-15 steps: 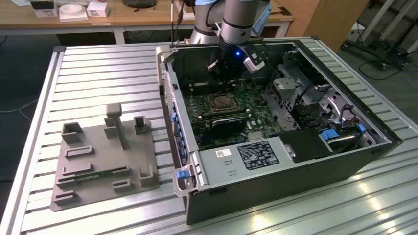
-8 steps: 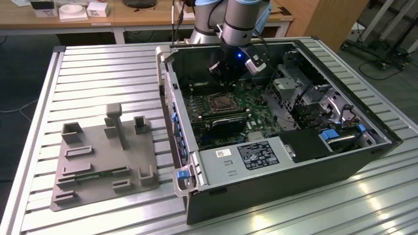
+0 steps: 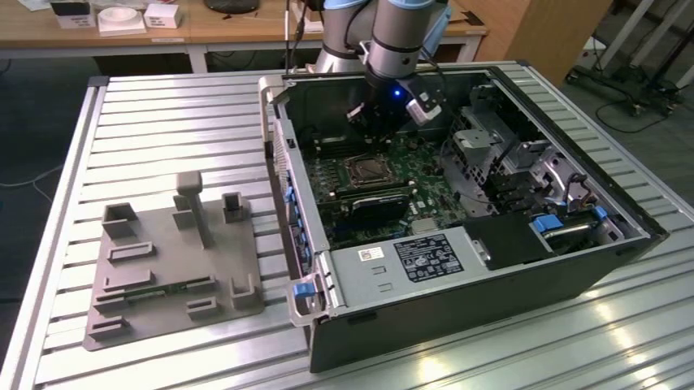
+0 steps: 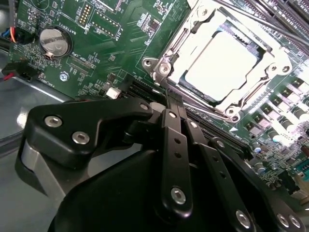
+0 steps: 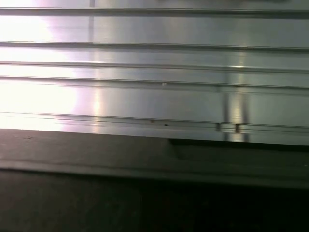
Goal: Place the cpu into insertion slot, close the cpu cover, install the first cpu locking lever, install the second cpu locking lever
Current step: 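Install the first cpu locking lever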
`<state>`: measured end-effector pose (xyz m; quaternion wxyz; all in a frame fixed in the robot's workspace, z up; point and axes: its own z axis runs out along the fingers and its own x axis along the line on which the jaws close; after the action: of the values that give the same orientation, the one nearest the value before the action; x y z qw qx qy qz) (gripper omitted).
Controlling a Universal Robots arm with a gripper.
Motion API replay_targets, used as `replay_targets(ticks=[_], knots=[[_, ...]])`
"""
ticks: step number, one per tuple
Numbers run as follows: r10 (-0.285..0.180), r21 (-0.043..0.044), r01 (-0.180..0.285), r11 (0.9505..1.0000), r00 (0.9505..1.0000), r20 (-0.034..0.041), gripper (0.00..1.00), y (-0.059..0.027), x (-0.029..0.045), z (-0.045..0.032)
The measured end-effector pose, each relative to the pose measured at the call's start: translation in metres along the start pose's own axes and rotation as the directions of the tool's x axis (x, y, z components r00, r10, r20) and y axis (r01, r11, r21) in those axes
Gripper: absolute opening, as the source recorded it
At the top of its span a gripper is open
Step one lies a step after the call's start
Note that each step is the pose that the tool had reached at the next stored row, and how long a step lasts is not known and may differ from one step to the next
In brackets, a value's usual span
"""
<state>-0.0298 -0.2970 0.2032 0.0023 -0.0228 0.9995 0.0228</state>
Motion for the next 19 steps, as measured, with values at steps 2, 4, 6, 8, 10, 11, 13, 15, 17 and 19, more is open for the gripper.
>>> replay_targets(ticks=[2, 4, 6, 8, 10, 11, 13, 15, 17, 19], knots=[[0.001, 0.0001, -0.001, 1.0000, 1.0000, 0.0000, 0.10, 0.0000, 0.0012, 0.0004], [0.001, 0.0000, -0.001, 1.0000, 1.0000, 0.0000, 0.10, 0.0001, 0.0023, 0.0008], [0.002, 0.0000, -0.002, 1.0000, 1.0000, 0.0000, 0.10, 0.0001, 0.0027, 0.0016], [0.002, 0.0000, -0.002, 1.0000, 1.0000, -0.0001, 0.10, 0.0000, 0.0027, 0.0022], [0.002, 0.0002, -0.002, 1.0000, 1.0000, -0.0001, 0.10, 0.0000, 0.0028, 0.0024], [0.003, 0.0002, -0.003, 1.0000, 1.0000, -0.0001, 0.10, 0.0000, 0.0028, 0.0024], [0.003, 0.0000, -0.003, 1.0000, 1.0000, 0.0000, 0.10, 0.0000, 0.0027, 0.0024], [0.003, -0.0003, -0.003, 1.0000, 1.0000, 0.0002, 0.10, 0.0001, 0.0027, 0.0023], [0.003, 0.0000, -0.003, 1.0000, 1.0000, 0.0001, 0.10, 0.0001, 0.0027, 0.0021], [0.003, 0.0002, -0.003, 1.0000, 1.0000, -0.0001, 0.10, 0.0001, 0.0028, 0.0016]])
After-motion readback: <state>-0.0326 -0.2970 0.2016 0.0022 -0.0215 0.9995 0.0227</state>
